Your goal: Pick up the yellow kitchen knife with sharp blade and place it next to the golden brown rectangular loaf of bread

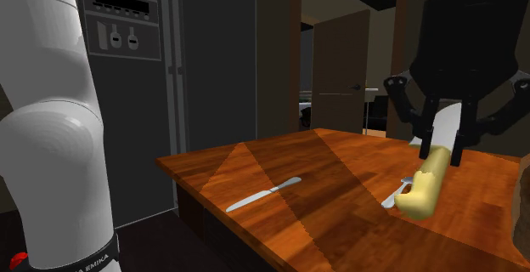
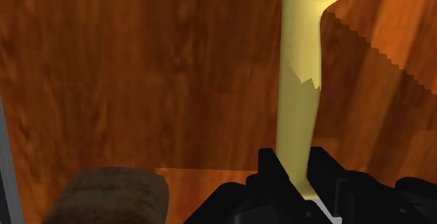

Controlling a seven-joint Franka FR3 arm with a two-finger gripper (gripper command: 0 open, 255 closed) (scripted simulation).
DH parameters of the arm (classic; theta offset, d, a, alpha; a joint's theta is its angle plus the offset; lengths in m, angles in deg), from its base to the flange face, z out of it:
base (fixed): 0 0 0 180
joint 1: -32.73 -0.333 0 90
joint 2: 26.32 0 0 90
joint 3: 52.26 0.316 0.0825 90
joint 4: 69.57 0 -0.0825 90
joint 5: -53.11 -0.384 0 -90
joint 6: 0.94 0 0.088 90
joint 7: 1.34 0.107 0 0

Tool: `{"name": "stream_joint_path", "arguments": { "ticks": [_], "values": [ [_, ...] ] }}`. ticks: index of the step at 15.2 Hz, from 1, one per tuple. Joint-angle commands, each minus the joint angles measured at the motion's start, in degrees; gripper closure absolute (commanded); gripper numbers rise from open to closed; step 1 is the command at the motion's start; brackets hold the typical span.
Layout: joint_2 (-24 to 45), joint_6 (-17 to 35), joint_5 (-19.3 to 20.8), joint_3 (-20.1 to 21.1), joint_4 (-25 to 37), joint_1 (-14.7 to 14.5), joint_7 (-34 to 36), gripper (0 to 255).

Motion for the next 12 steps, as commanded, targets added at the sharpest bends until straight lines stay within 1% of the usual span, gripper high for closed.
{"name": "stream_joint_path", "arguments": {
  "ticks": [1,12],
  "values": [
    [0.5,1.5,-0.5,-0.2,-1.2,0.0,-0.6,255],
    [4.4,9.2,-4.5,-0.9,-6.8,0.1,-4.4,255]
  ]
}}
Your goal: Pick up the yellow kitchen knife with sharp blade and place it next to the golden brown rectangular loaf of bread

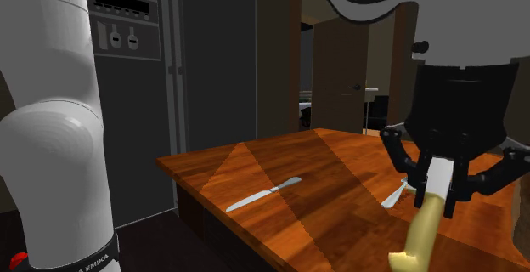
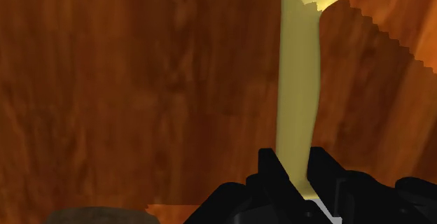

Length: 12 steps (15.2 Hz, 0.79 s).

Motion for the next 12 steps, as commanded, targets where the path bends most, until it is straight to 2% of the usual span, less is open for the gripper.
{"name": "stream_joint_path", "arguments": {
  "ticks": [1,12],
  "values": [
    [1.0,1.3,-1.0,-0.1,-0.8,0.1,-1.0,255],
    [7.1,8.1,-8.1,0.3,-4.6,1.0,-7.0,255]
  ]
}}
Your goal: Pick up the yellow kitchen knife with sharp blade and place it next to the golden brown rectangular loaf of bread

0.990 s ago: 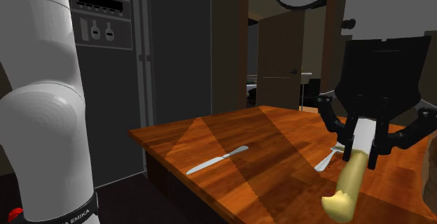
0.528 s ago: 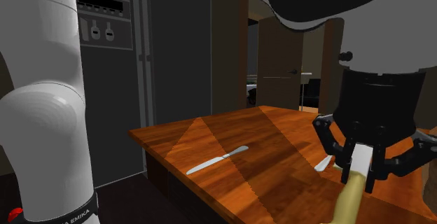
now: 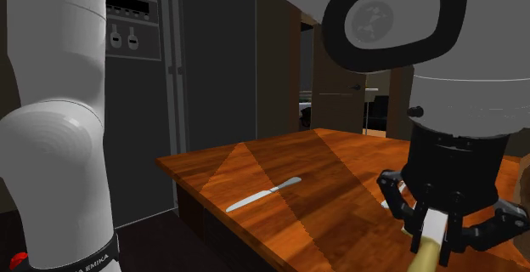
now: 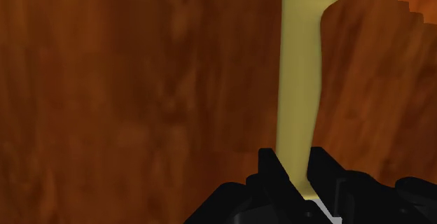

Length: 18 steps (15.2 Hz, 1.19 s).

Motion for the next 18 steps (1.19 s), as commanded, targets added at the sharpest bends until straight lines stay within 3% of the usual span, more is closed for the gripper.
{"name": "stream_joint_path", "arguments": {
  "ticks": [1,10,11,16,18],
  "values": [
    [1.1,1.2,-1.4,0.2,-0.7,0.3,-1.2,255],
    [1.6,1.6,-2.0,0.4,-0.9,0.4,-1.7,255],
    [1.6,1.6,-2.0,0.4,-0.9,0.4,-1.7,0],
    [1.6,1.6,-2.0,0.4,-0.9,0.4,-1.7,0],
    [-1.6,-1.2,1.8,-0.6,0.3,-0.1,0.9,0]
  ]
}}
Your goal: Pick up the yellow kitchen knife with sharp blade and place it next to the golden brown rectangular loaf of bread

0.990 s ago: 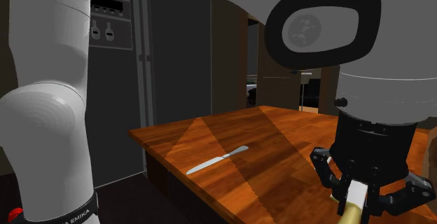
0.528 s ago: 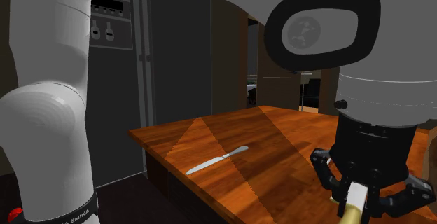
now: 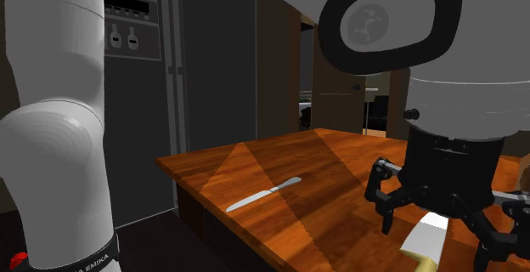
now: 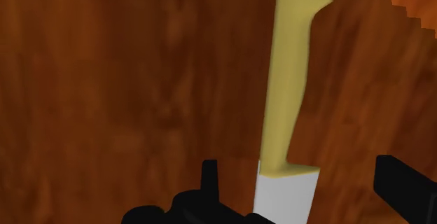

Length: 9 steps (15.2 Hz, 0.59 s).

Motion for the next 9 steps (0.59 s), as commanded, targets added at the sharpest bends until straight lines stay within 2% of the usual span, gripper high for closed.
{"name": "stream_joint_path", "arguments": {
  "ticks": [1,2,9],
  "values": [
    [-2.4,-3.3,3.1,-0.8,2.0,-0.1,2.0,0],
    [-3.5,-4.5,4.4,-1.0,2.7,-0.2,2.8,0],
    [-3.5,-4.5,4.4,-0.9,2.7,-0.1,2.8,0]
  ]
}}
